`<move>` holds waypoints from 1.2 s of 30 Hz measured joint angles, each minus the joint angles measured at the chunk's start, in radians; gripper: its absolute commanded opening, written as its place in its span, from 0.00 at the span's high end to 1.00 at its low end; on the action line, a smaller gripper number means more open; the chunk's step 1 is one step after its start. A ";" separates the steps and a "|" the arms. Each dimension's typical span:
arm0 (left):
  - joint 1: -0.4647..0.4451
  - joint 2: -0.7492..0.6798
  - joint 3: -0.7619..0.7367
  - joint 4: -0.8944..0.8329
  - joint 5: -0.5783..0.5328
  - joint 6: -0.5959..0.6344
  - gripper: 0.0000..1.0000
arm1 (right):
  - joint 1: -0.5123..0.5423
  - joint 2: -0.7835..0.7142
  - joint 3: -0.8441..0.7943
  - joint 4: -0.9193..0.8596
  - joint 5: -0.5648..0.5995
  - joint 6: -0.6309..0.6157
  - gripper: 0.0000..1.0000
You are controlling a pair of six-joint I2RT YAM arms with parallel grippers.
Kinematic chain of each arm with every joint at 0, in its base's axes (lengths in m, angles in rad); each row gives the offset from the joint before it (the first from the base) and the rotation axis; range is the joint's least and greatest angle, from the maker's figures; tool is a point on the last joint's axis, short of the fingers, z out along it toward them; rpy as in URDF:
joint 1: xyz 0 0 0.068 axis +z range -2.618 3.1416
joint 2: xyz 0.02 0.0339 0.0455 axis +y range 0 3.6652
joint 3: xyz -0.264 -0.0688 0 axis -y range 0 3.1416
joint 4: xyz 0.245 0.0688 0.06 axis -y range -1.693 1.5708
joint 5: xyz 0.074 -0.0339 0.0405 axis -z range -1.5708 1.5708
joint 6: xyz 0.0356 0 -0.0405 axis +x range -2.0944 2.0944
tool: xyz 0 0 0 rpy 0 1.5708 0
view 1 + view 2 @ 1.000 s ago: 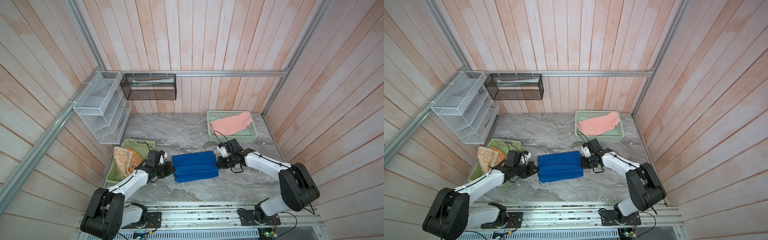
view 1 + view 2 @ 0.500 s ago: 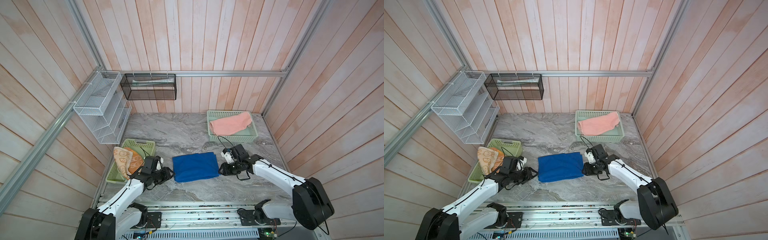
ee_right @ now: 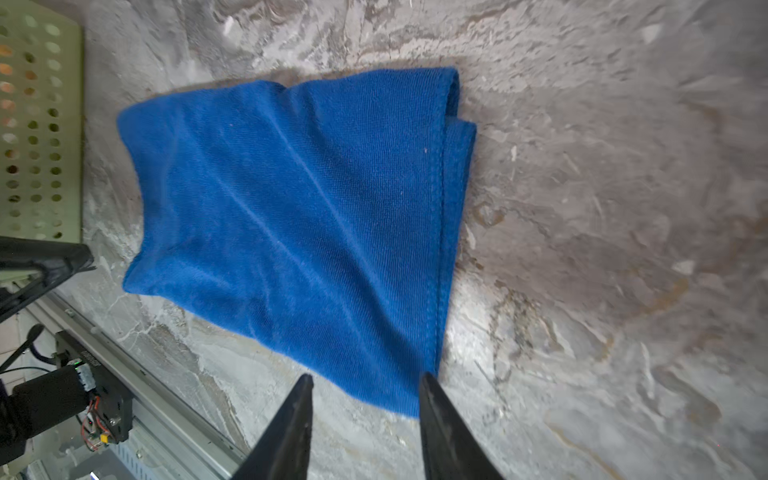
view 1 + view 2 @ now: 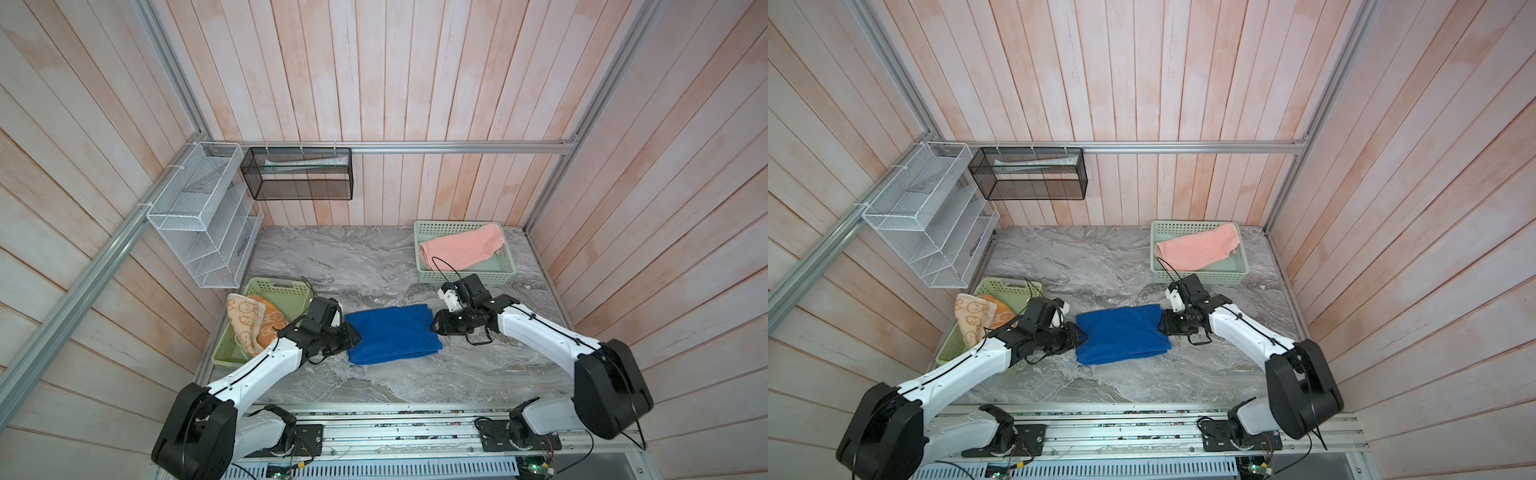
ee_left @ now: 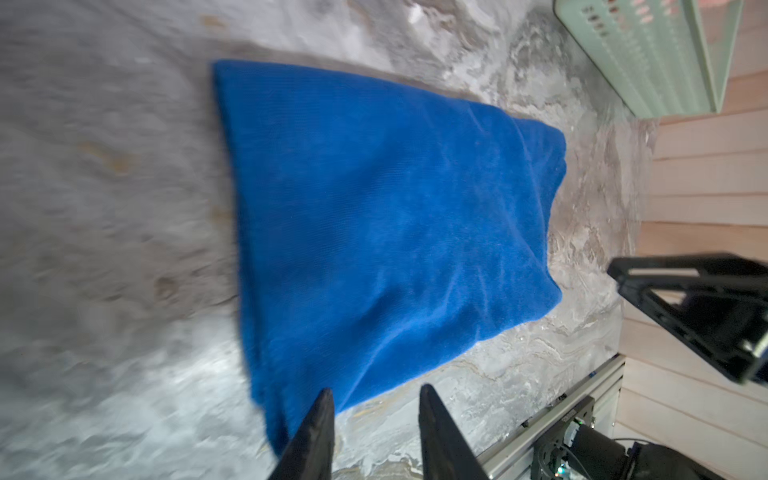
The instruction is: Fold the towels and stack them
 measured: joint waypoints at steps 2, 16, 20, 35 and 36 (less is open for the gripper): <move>-0.042 0.071 0.016 0.032 -0.003 0.002 0.62 | 0.027 0.074 0.010 0.021 0.000 -0.008 0.90; -0.077 0.050 -0.098 0.013 -0.084 0.008 0.50 | 0.126 -0.002 -0.172 0.105 -0.037 0.057 0.54; -0.076 0.045 -0.047 -0.087 -0.141 0.030 0.50 | 0.106 -0.039 -0.137 0.060 -0.013 0.066 0.49; -0.192 0.269 0.154 0.051 -0.070 0.033 0.51 | 0.026 0.201 0.033 0.101 0.040 0.140 0.41; -0.195 0.271 0.145 0.083 -0.052 0.014 0.51 | 0.029 0.205 0.032 0.119 0.029 0.155 0.41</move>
